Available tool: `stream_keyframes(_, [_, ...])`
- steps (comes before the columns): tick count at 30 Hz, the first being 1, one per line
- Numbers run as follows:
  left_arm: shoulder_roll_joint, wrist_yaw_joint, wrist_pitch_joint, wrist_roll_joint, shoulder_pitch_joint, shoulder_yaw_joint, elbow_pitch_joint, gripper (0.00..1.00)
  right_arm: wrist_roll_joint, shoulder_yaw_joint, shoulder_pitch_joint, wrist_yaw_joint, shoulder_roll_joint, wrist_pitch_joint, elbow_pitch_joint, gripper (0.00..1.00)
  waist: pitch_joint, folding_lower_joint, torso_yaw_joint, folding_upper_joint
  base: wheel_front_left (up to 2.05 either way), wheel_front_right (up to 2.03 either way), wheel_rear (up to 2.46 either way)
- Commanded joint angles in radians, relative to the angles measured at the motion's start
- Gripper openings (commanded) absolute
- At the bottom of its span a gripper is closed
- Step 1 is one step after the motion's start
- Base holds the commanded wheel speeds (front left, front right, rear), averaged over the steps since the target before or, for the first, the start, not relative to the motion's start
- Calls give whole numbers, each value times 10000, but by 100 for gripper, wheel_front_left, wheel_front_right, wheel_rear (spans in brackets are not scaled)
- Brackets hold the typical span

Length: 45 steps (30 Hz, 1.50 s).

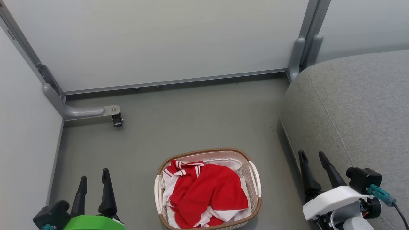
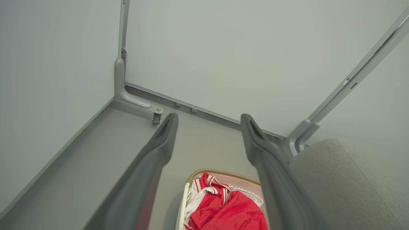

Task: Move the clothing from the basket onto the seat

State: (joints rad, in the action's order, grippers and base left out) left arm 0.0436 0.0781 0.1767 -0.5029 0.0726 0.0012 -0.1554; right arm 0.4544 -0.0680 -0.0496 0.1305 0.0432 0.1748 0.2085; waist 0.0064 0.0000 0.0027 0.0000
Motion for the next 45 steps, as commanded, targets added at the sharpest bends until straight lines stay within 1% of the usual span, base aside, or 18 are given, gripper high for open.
stream_keyframes(1, [84,-41,93,239,99,23,12,100,-276,-28,84,2,67,109,16,100,2,0,2,0,0,0,0])
stream_keyframes(14, [90,-92,375,1251,248,50,-294,100,-1435,-226,141,3,77,402,262,100,20,0,8,0,0,0,0])
stream_keyframes(32, [99,-191,720,2374,431,-80,-549,100,-2865,-488,155,3,93,739,488,100,29,0,19,0,0,0,0])
stream_keyframes(42, [100,-200,910,2922,490,-124,-680,100,-3549,-574,140,4,100,925,524,100,30,0,34,0,0,0,0])
stream_keyframes(45, [99,-201,883,2914,458,-124,-709,100,-3532,-568,127,2,101,920,538,100,30,0,35,0,0,0,0])
